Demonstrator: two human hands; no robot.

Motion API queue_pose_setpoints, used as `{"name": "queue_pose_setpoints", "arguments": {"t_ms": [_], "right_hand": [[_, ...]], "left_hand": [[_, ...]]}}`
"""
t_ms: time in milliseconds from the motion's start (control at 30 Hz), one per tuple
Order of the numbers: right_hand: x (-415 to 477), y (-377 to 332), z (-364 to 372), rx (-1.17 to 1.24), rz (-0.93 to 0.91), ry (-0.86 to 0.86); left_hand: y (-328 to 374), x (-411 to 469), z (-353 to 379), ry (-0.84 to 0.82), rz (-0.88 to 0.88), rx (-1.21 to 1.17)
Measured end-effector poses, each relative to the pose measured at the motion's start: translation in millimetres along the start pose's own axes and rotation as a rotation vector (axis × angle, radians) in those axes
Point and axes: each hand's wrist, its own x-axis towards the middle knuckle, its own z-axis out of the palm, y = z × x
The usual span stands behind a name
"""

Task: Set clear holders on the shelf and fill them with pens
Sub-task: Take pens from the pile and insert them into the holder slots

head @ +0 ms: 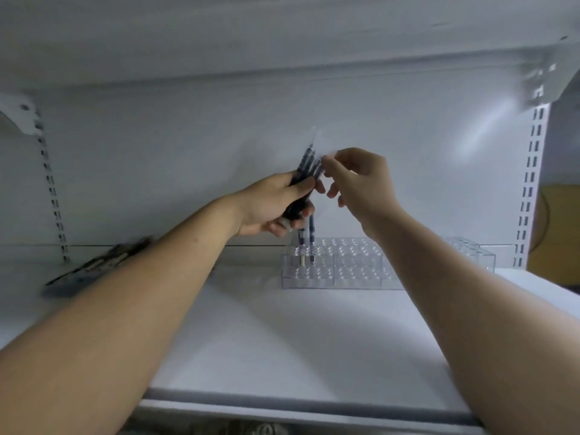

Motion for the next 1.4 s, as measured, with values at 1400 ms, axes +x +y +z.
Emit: {"name": "queue_pose_setpoints", "arguments": {"t_ms": [1400], "right_hand": [[-9,25,14,-0.527,-0.015,-0.295]], "left_hand": [[-35,-11,-5,0.164,0.056,-0.094]]}}
